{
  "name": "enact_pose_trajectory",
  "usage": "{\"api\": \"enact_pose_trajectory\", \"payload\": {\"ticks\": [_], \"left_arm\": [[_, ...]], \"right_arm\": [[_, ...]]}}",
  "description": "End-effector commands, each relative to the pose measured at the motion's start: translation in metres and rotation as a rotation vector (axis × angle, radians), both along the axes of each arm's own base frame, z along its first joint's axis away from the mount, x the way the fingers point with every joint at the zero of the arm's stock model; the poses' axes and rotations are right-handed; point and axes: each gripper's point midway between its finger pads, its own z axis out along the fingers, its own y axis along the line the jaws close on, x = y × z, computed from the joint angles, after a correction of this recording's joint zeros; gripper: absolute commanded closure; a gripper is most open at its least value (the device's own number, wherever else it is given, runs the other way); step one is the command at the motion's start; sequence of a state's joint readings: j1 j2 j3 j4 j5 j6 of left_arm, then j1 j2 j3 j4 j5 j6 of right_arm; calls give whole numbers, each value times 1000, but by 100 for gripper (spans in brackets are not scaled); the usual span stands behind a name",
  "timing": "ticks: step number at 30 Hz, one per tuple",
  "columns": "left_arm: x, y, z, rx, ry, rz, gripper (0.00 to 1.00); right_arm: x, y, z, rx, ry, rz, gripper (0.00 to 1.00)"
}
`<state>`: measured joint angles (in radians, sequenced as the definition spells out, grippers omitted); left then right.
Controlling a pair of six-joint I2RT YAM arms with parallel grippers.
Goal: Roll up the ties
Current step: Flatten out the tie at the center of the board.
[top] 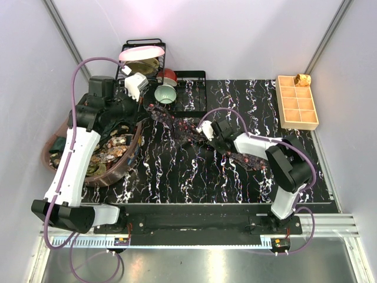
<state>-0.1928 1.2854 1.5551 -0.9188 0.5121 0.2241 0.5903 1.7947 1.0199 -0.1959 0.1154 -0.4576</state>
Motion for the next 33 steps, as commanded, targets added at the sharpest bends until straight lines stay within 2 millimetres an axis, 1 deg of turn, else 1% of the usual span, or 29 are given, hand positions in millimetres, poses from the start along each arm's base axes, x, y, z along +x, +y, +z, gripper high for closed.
{"api": "enact_pose_trajectory", "payload": {"ticks": [1, 2, 3, 4, 5, 6, 7, 8, 9, 10, 11, 12, 13, 14, 15, 16, 17, 18, 20, 21, 22, 24, 25, 26, 27, 28, 30, 31, 33], "left_arm": [[-3, 0, 33, -29, -129, -43, 100], [-4, 2, 31, -16, -136, -49, 100], [-6, 2, 29, -4, -140, -59, 100], [-7, 3, 28, 23, -164, -88, 100], [-10, 4, 24, 38, -169, -105, 100], [-13, 5, 23, 52, -175, -115, 100], [-15, 7, 21, 88, -207, -148, 100], [-22, 8, 22, 105, -232, -172, 100], [-33, 8, 11, 119, -204, -212, 100], [-41, 6, 6, 171, -237, -285, 100], [-56, 8, -2, 205, -223, -327, 100], [-61, 13, -22, 261, -190, -340, 100], [-67, 12, -31, 312, -204, -377, 100], [-72, 16, -39, 350, -207, -374, 100], [-73, 23, -62, 420, -165, -367, 100], [-72, 29, -71, 447, -144, -352, 100], [-63, 33, -79, 468, -132, -315, 100], [-56, 44, -87, 513, -105, -261, 100], [-49, 46, -107, 530, -38, -254, 100], [-44, 48, -113, 542, -26, -244, 100], [-37, 45, -124, 541, 15, -237, 100], [-24, 40, -131, 532, 49, -214, 100], [-17, 36, -146, 538, 108, -226, 100], [-10, 32, -143, 539, 113, -229, 100], [-7, 28, -149, 544, 139, -228, 100], [-1, 24, -162, 551, 183, -239, 100], [10, 20, -167, 577, 201, -226, 100], [15, 19, -180, 587, 240, -220, 100], [30, 21, -180, 603, 245, -171, 100]], "right_arm": [[-34, -29, 6, 56, 216, 9, 100], [-64, -26, 17, 142, 370, 115, 100], [-64, -44, 35, 196, 385, 103, 100], [-72, -53, 46, 231, 422, 125, 100], [-95, -62, 62, 246, 502, 222, 100], [-98, -82, 76, 253, 500, 210, 100], [-104, -90, 90, 259, 509, 251, 100], [-129, -104, 98, 234, 586, 304, 100], [-138, -115, 106, 225, 594, 315, 100], [-146, -132, 111, 211, 614, 299, 100], [-166, -144, 116, 203, 670, 330, 100], [-175, -152, 119, 195, 683, 339, 100], [-190, -172, 116, 182, 734, 328, 100], [-196, -179, 113, 174, 759, 328, 100], [-202, -186, 108, 176, 805, 328, 100], [-206, -199, 100, 163, 842, 317, 100], [-205, -206, 93, 156, 870, 313, 100], [-202, -214, 77, 171, 956, 295, 100], [-191, -231, 62, 170, 1035, 233, 100], [-190, -232, 46, 203, 1136, 225, 100], [-178, -234, 43, 213, 1142, 220, 100], [-167, -231, 25, 240, 1194, 238, 100], [-152, -232, 20, 221, 1175, 235, 100], [-147, -232, 9, 219, 1207, 240, 100], [-140, -230, 5, 207, 1207, 249, 100], [-128, -232, 3, 190, 1182, 247, 100], [-123, -232, -6, 172, 1195, 258, 100], [-119, -233, -6, 162, 1192, 264, 100], [-116, -233, -7, 158, 1183, 268, 100]]}}
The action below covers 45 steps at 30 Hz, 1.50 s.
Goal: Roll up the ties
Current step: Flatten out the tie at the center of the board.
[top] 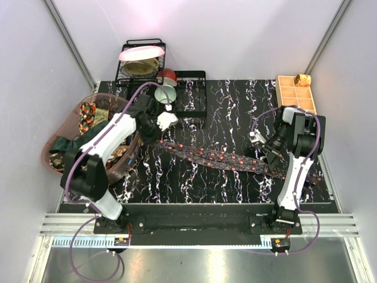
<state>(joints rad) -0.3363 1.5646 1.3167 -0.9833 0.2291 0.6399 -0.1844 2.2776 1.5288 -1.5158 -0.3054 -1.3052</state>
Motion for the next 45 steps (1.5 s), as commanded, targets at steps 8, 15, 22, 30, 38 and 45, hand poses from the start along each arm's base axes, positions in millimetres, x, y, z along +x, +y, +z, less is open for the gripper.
{"api": "enact_pose_trajectory", "payload": {"ticks": [8, 15, 22, 30, 38, 45], "left_arm": [[60, 8, -1, 113, -53, 164, 59], [52, -23, 33, -86, -127, -20, 35], [41, -77, 16, -93, -273, -364, 30], [46, -116, -17, -76, -202, -418, 32], [44, -127, -40, -80, -171, -425, 32], [32, -123, -40, -85, -155, -422, 33]], "right_arm": [[39, -24, 34, -141, -166, 4, 0], [67, -50, 68, -224, -490, -90, 0], [34, -61, 55, -290, -470, -80, 3], [29, -80, 61, -398, -600, -265, 0], [5, -94, 32, -516, -718, -215, 0], [46, -120, 29, -543, -785, -274, 2]]}}
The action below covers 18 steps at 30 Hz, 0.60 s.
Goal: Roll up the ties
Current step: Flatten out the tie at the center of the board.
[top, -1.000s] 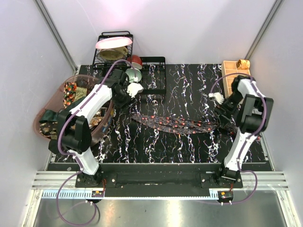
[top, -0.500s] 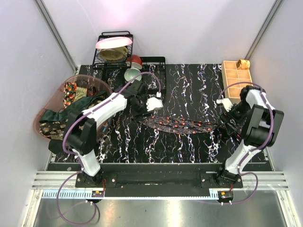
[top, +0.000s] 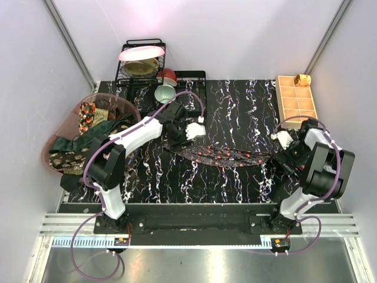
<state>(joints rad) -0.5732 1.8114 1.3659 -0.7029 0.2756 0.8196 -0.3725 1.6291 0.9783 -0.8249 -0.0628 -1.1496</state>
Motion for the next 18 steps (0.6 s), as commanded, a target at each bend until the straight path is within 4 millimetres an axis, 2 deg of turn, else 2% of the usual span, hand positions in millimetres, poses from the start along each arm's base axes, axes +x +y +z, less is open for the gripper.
{"api": "enact_pose_trajectory", "payload": {"ticks": [1, 5, 6, 8, 9, 10, 11, 12, 14, 15, 16, 17, 18], "left_arm": [[-1, -8, 10, -54, -24, -9, 33], [-5, -7, 9, -58, -23, -11, 34], [-6, -7, 9, -57, -21, -12, 34], [-5, -6, 10, -56, -26, -17, 34], [-5, -6, 10, -53, -29, -18, 34], [-4, -5, 12, -51, -35, -18, 34], [-5, -5, 12, -51, -35, -24, 34], [-7, -4, 14, -46, -32, -26, 35], [-13, -1, 15, -44, -22, -38, 35], [-15, 0, 20, -52, -29, -36, 36], [-19, 2, 19, -54, -23, -36, 36], [-22, 3, 24, -64, -31, -39, 36], [-25, 4, 23, -62, -30, -41, 36]], "right_arm": [[43, -27, 8, -75, -130, -4, 3], [42, -27, -9, -67, -105, 18, 12], [36, -26, -13, -63, -76, 29, 21], [28, -25, -21, -47, -24, 41, 39], [16, -18, -17, -6, 39, 63, 62], [7, -15, -16, 30, 93, 71, 76], [11, -10, -3, 83, 95, 121, 92], [-19, 4, 10, 172, 213, 141, 100], [-40, 14, 34, 241, 295, 198, 100], [-65, 26, 59, 320, 399, 247, 100], [-76, 32, 71, 362, 448, 258, 100], [-84, 32, 79, 350, 493, 227, 100], [-94, 29, 77, 335, 523, 268, 100]]}}
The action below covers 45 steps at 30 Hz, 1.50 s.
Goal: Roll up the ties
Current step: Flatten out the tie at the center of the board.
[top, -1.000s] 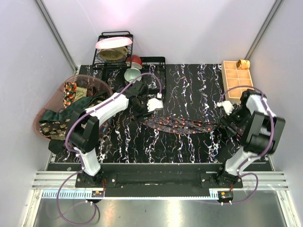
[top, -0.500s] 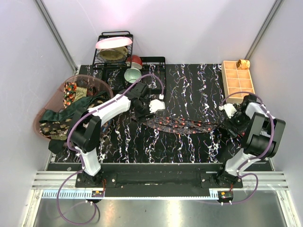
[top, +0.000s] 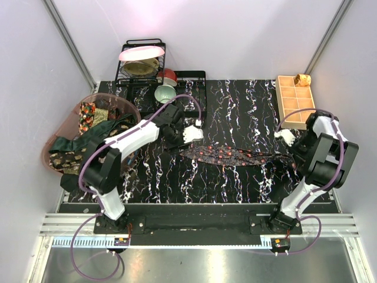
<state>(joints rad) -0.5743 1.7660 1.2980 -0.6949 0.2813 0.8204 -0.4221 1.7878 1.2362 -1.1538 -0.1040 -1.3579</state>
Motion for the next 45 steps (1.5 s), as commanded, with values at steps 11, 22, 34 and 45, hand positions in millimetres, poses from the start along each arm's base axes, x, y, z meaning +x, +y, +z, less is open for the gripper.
{"api": "enact_pose_trajectory", "payload": {"ticks": [11, 22, 34, 45], "left_arm": [[-25, 6, 18, -49, -11, -27, 38], [-29, -2, 23, -140, -49, -39, 37], [-36, 10, 23, -120, -77, -28, 37], [-42, 11, 12, -111, -36, -36, 37]], "right_arm": [[-82, 21, -9, 291, 671, 65, 100], [-149, 67, 28, 318, 671, 224, 100], [-151, 103, 38, 338, 549, 264, 100], [-59, 43, 3, 333, 531, 172, 100]]}}
